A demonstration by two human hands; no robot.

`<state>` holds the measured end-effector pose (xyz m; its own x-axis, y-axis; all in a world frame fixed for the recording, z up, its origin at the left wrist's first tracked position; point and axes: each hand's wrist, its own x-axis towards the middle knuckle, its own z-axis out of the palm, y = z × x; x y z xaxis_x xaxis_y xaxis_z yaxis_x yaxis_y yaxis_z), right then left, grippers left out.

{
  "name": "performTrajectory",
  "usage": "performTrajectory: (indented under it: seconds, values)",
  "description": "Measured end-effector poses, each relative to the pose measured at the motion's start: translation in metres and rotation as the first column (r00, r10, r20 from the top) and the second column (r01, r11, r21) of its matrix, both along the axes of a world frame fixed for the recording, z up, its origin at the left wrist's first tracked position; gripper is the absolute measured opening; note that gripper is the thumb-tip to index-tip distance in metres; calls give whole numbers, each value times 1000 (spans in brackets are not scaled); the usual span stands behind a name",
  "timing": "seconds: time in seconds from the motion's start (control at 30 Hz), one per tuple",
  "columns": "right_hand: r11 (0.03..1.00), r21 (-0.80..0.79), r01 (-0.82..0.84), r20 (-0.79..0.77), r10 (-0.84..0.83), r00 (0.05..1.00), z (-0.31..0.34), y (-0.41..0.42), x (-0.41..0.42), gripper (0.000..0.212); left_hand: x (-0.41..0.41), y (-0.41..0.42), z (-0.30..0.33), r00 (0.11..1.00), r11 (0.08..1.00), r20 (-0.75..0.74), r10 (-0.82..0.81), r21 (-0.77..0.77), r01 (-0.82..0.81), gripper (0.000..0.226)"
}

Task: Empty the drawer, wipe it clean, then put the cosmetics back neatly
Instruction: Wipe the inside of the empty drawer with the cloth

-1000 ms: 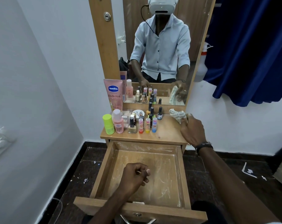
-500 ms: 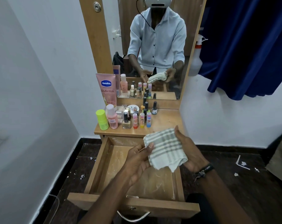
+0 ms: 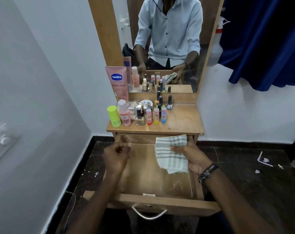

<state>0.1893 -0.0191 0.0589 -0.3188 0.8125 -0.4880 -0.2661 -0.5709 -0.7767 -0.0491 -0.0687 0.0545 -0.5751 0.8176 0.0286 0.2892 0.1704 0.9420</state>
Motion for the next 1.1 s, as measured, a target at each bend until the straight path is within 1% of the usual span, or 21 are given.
performTrajectory:
  seconds: [0.03, 0.1, 0.13, 0.2, 0.23, 0.3, 0.37, 0.4, 0.47, 0.57, 0.6, 0.63, 0.7, 0.73, 0.77, 0.83, 0.9, 1.0, 1.03, 1.1]
  values:
    - [1000, 2, 29, 39, -29, 999, -2, 4, -2, 30, -11, 0, 0, 992, 999, -123, 34, 22, -31, 9]
    - [998, -1, 67, 119, -66, 991, -5, 8, -9, 25, -30, -2, -1, 956, 996, -281, 90, 24, -87, 4]
    - [997, -2, 83, 155, -81, 985, -7, 10, -14, 20, -37, -2, -2, 937, 994, -335, 101, 7, -105, 6]
    - [993, 32, 115, 236, -119, 965, -6, 10, -27, 14, -49, -1, -9, 913, 993, -403, 62, -68, -97, 9]
    - [991, 71, 115, 282, -130, 950, -5, 9, -34, 14, -54, -1, -13, 916, 990, -401, 25, -118, -78, 8]
    - [985, 154, 78, 376, -131, 917, -5, 9, -49, 18, -60, -1, -20, 942, 981, -333, -49, -196, -18, 11]
    - [969, 247, -3, 498, -124, 858, -5, 10, -66, 23, -61, -3, -23, 962, 977, -254, -104, -206, 51, 13]
    - [951, 302, -63, 569, -127, 812, -5, 11, -74, 24, -60, -4, -24, 966, 979, -231, -118, -193, 73, 14]
    - [878, 420, -230, 687, -141, 713, -8, 9, -89, 23, -59, -7, -25, 970, 982, -208, -122, -165, 88, 14]
    - [694, 518, -500, 791, -166, 589, -19, 5, -109, 28, -62, -8, -29, 971, 984, -203, -122, -151, 92, 13]
    - [627, 516, -584, 825, -180, 536, -24, 6, -115, 34, -62, -8, -29, 971, 985, -206, -122, -146, 93, 13]
    - [552, 495, -671, 862, -211, 462, -29, 7, -121, 42, -62, -8, -29, 970, 985, -212, -122, -148, 92, 13]
    - [384, 386, -839, 911, -300, 282, -40, 13, -135, 58, -62, -8, -29, 968, 985, -221, -119, -147, 87, 13]
    - [309, 308, -900, 921, -333, 201, -46, 16, -141, 62, -62, -8, -30, 967, 986, -227, -117, -140, 87, 13]
    - [253, 225, -941, 930, -343, 130, -52, 17, -147, 64, -62, -8, -31, 965, 988, -236, -113, -134, 83, 13]
    - [200, 92, -976, 952, -306, 27, -62, 17, -155, 69, -63, -8, -33, 960, 989, -259, -103, -130, 71, 13]
    - [193, 24, -981, 964, -265, -29, -72, 17, -160, 77, -65, -7, -36, 957, 989, -275, -97, -132, 63, 13]
    - [194, -15, -981, 979, -198, -54, -78, 15, -161, 83, -66, -6, -38, 950, 989, -298, -94, -136, 55, 13]
    - [180, -24, -983, 982, -181, -57, -77, 14, -160, 84, -67, -6, -38, 948, 989, -305, -94, -136, 55, 14]
    - [119, -26, -992, 987, -155, -45, -74, 10, -156, 84, -67, -6, -39, 948, 989, -303, -99, -134, 60, 14]
